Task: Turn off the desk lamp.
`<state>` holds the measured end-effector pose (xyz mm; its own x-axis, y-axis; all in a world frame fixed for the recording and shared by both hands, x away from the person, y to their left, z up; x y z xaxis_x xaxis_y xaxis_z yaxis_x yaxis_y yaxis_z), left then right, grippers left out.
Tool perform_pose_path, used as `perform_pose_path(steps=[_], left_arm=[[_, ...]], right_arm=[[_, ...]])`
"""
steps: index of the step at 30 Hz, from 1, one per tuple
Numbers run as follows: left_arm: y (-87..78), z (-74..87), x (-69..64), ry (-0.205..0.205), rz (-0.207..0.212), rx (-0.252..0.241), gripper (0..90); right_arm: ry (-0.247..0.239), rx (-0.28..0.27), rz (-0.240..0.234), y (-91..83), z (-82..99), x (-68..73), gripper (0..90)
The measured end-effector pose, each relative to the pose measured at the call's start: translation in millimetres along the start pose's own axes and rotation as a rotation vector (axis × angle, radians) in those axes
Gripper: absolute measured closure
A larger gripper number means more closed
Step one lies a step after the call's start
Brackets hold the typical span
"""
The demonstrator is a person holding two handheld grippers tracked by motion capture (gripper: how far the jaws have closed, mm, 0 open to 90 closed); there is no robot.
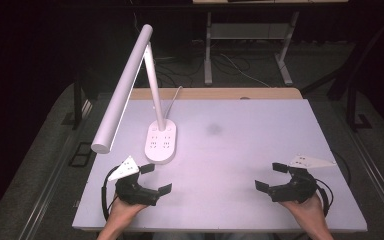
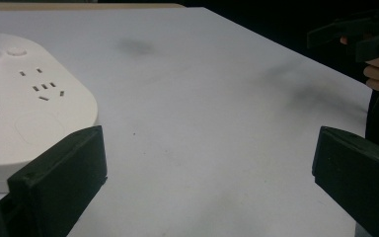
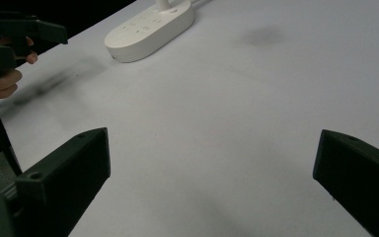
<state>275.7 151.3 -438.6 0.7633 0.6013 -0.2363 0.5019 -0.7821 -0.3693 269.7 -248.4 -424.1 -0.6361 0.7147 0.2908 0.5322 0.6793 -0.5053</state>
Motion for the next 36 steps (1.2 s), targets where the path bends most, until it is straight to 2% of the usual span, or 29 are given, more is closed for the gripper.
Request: perform_pose_path(steps=[9,36], left_arm=[[0.1,-0.1,-2.2,0.011,0.003,0.004,0.0],[-5.7,-0.4,-0.7,0.004,-0.018,-0.013,0.0]], right_arm=[[0.03,0.005,-0.007,-3.1,3.2,-5.0,1.1],[0.013,0.069,-0.006,2.9,0.4,-4.2,1.1]])
Point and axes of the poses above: each handheld gripper's, and its own axes: y roughly forward along the jaws, z roughly out of its underside, x roughly to its left, the point moved 4 cm from there along y, roughly forward along the jaws, and after that the axes turned 1 degree about y, right-handed, at the moved point
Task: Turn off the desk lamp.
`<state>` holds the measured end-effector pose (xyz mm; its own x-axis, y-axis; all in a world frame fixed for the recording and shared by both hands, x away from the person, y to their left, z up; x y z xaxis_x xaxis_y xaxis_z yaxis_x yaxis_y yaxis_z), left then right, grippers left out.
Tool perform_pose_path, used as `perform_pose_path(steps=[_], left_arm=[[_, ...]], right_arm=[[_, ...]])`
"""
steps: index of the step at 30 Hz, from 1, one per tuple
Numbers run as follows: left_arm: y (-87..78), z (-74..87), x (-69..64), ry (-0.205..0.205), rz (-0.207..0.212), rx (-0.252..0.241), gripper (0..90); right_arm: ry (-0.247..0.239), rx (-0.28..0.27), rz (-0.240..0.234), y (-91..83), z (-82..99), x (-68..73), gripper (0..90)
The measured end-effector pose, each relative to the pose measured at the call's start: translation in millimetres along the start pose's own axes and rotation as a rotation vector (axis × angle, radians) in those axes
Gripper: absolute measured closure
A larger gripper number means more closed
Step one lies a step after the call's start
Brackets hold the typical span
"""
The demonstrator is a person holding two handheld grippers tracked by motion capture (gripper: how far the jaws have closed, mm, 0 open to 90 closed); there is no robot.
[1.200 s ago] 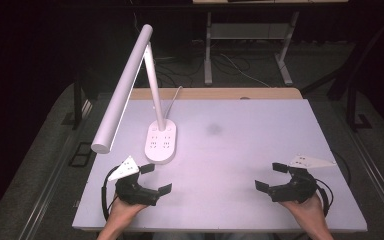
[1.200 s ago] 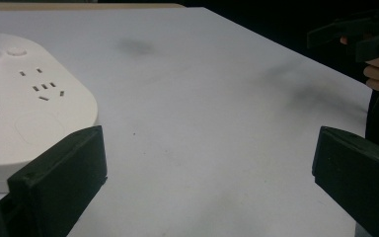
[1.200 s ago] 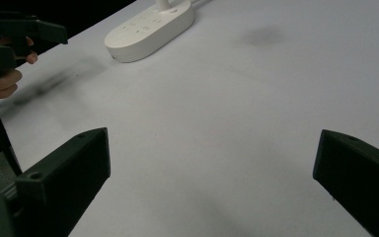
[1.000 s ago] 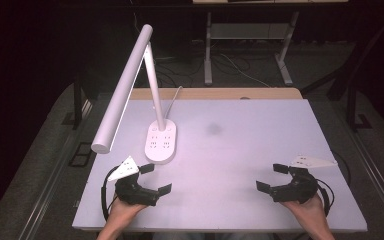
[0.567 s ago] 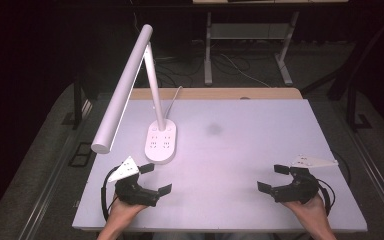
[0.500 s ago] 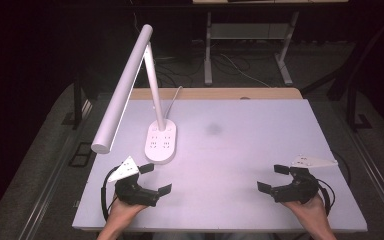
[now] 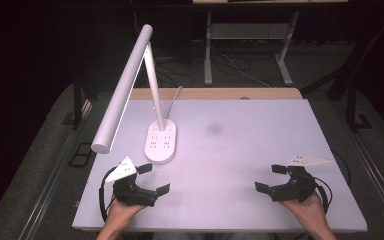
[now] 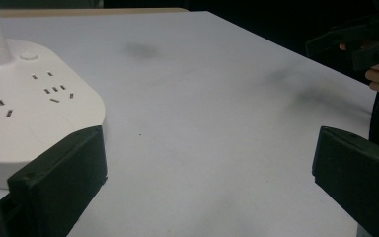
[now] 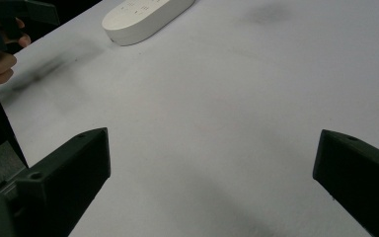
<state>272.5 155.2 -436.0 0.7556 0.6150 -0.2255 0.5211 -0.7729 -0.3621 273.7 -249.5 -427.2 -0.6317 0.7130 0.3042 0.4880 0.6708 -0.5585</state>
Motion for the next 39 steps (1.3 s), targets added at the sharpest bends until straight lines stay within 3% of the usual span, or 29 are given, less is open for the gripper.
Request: perform_pose_path(steps=[7,24,39], left_arm=[[-0.5,0.1,-0.1,-0.004,-0.002,-0.002,0.0],[-1.5,-0.1,0.2,-0.007,-0.005,-0.007,0.0],[-2.1,-0.1,0.6,-0.008,-0.007,-0.011,0.0]], right_arm=[[-0.01,0.001,-0.036,-2.6,-10.6,1.8,5.6],[-0.041,0.015,-0.047,0.7,-37.1,2.5,5.5],[-0.088,0.045,-0.07,14.1,-62.2,13.3,5.5]])
Point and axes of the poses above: each handheld gripper's, and its own axes: y roughly forward along the jaws, z roughly out of its underside, x roughly to its left, the point moved 4 cm from there along y, roughly forward along the jaws, and after that the axes turned 1 degree about y, right-handed, at the moved point
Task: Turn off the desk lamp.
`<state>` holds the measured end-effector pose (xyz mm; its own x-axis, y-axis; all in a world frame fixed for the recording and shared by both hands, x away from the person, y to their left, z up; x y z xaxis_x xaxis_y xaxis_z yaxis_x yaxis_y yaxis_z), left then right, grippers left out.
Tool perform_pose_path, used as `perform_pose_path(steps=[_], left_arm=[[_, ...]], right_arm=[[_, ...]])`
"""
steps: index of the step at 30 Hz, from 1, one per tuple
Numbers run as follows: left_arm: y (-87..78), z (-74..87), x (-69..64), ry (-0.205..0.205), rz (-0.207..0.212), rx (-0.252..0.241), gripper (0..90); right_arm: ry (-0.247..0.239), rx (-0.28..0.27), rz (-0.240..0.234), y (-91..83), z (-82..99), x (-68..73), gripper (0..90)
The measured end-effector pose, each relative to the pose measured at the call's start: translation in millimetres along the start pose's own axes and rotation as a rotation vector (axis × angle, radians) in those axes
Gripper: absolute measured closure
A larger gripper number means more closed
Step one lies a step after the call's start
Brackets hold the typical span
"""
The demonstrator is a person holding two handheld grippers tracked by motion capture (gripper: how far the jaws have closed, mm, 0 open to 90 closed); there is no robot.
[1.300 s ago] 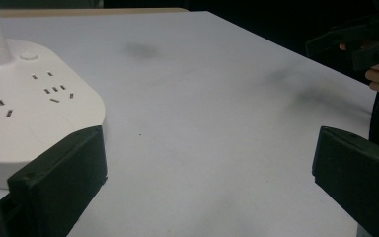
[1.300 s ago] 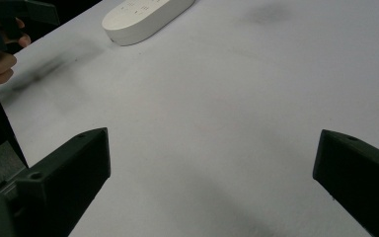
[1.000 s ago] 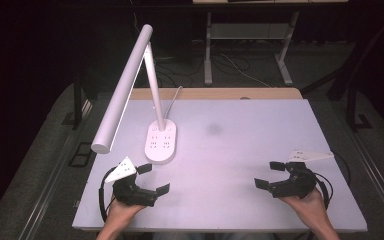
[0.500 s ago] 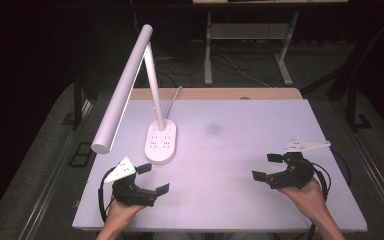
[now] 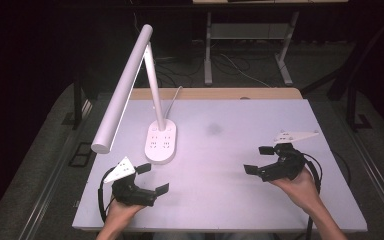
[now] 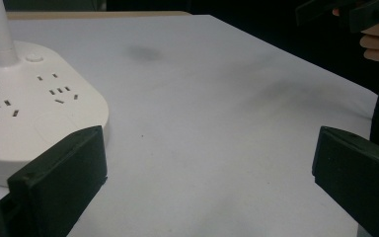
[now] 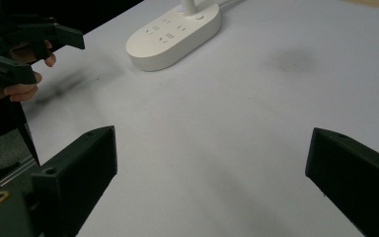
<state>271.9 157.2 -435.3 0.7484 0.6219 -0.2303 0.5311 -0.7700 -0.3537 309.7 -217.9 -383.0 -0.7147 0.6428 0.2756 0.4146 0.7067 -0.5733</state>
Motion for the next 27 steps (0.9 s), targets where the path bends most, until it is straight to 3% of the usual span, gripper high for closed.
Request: perform_pose_path(steps=[15,27], left_arm=[[0.2,-0.1,-0.6,0.003,0.005,0.0,0.0],[-0.1,-0.1,-0.4,-0.001,0.004,-0.001,0.0]], right_arm=[[-0.033,0.026,-0.033,24.6,-24.8,8.7,5.6],[-0.039,0.044,-0.04,48.2,-43.0,7.3,5.6]])
Point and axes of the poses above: each handheld gripper's, and its own axes: y roughly forward along the jaws, z roughly out of its underside, x roughly to its left, the point moved 4 cm from there along y, roughly forward along the jaws, and after that the axes turned 1 degree about y, right-handed, at the moved point
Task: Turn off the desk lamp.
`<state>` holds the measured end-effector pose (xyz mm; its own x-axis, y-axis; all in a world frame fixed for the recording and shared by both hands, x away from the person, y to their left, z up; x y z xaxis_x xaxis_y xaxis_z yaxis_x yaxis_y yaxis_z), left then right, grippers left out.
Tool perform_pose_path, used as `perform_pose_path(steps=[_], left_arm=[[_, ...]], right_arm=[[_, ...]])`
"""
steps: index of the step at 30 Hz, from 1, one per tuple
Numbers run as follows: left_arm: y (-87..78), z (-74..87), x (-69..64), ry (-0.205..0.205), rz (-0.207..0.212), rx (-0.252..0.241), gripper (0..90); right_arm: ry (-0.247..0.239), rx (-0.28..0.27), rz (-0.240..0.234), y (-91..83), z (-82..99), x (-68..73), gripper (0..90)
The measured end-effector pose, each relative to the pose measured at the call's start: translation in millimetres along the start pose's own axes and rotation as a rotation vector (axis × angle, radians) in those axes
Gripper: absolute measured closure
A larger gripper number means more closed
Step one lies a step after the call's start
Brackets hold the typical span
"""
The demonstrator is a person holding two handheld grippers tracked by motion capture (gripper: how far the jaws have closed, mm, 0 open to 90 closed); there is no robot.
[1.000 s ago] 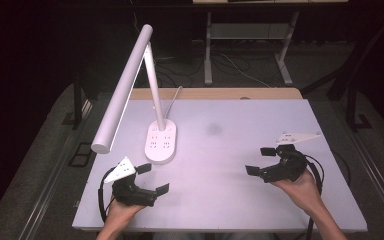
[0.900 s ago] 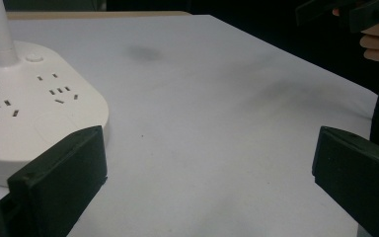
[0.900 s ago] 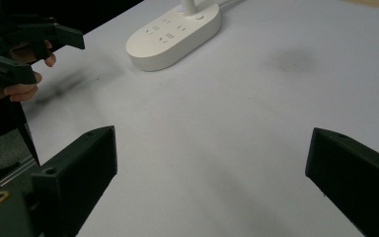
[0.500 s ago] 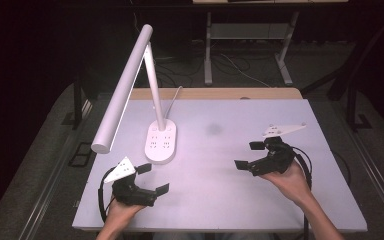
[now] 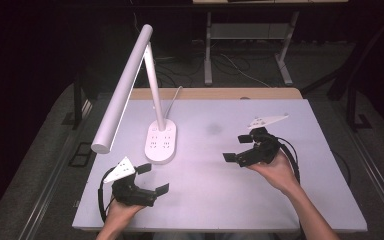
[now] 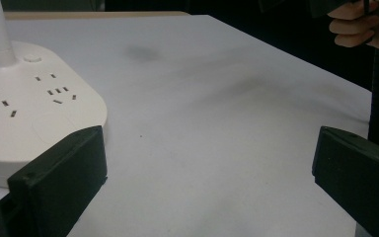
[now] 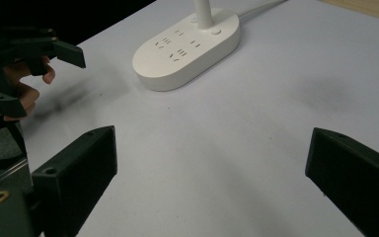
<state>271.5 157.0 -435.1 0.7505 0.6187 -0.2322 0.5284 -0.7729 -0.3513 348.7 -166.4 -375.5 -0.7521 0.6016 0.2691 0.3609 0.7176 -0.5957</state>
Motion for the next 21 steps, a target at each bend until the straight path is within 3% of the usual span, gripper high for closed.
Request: perform_pose_path(steps=[12,21], left_arm=[[0.1,0.0,0.1,0.0,0.002,0.0,0.0],[0.4,0.3,-0.4,-0.003,0.009,0.003,0.0]], right_arm=[[0.012,0.015,-0.011,18.0,-16.0,-3.3,5.6],[0.005,0.015,-0.014,31.0,-38.8,-0.6,5.6]])
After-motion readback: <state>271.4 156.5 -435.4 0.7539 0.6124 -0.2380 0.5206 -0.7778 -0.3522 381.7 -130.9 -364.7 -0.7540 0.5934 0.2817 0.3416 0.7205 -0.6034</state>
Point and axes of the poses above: each handheld gripper's, and its own axes: y roughly forward along the jaws, z roughly out of its underside, x roughly to its left, the point moved 4 cm from there along y, roughly forward along the jaws, and after that the axes turned 1 degree about y, right-handed, at the moved point
